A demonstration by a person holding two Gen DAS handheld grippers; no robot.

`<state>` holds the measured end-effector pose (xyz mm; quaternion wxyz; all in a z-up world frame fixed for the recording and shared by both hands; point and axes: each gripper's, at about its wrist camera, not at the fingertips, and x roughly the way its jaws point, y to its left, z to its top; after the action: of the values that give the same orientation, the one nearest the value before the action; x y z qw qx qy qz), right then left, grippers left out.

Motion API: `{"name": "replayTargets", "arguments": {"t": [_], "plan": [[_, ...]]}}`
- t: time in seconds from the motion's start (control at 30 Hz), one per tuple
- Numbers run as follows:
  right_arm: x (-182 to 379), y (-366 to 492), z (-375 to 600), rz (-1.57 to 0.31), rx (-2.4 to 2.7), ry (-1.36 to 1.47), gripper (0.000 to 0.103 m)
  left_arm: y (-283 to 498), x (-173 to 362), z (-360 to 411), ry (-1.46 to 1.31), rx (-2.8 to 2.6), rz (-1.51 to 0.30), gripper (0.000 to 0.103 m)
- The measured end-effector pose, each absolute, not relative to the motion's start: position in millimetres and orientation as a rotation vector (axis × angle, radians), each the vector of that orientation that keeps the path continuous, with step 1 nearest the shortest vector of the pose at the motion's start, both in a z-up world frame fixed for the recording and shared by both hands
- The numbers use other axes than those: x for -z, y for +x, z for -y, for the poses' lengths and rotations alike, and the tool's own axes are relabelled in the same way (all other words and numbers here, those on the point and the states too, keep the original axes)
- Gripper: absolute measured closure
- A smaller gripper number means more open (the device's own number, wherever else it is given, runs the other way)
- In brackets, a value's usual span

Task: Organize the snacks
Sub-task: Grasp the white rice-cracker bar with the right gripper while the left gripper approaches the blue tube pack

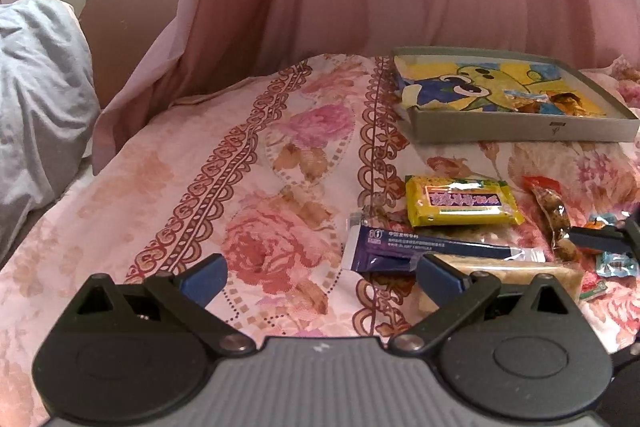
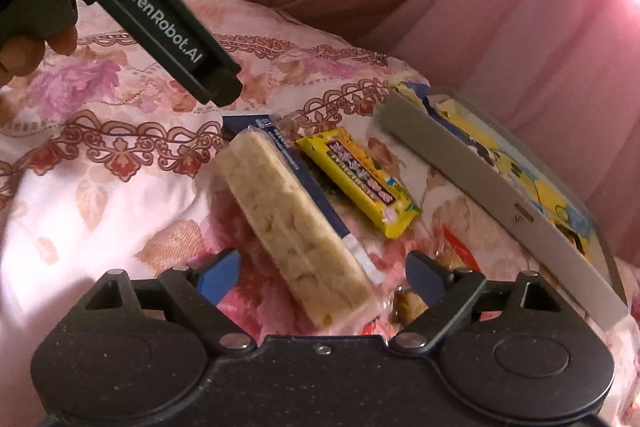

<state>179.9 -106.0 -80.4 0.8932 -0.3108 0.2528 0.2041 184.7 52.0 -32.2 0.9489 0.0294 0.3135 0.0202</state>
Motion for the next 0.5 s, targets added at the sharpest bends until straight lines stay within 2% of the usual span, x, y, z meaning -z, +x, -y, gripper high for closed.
{"name": "replayTargets", "arguments": {"t": [0.07, 0.13, 0.4, 0.5], "plan": [[81, 185, 105, -0.532, -0.435, -0.643, 0.026, 186, 33, -52, 0.051, -0.036, -0.640, 0.000], [80, 187, 106, -0.546, -0.442, -0.637, 0.046, 187, 35, -52, 0.040, -0.033, -0.641, 0.000], [68, 166, 132, -0.617, -0.436, -0.597, 0.061, 183, 36, -47, 0.027, 0.016, -0.618, 0.000], [56, 154, 152, -0.674, -0.404, -0.542, 0.063, 181, 35, -44, 0.036, 0.037, -0.609, 0.000]]}}
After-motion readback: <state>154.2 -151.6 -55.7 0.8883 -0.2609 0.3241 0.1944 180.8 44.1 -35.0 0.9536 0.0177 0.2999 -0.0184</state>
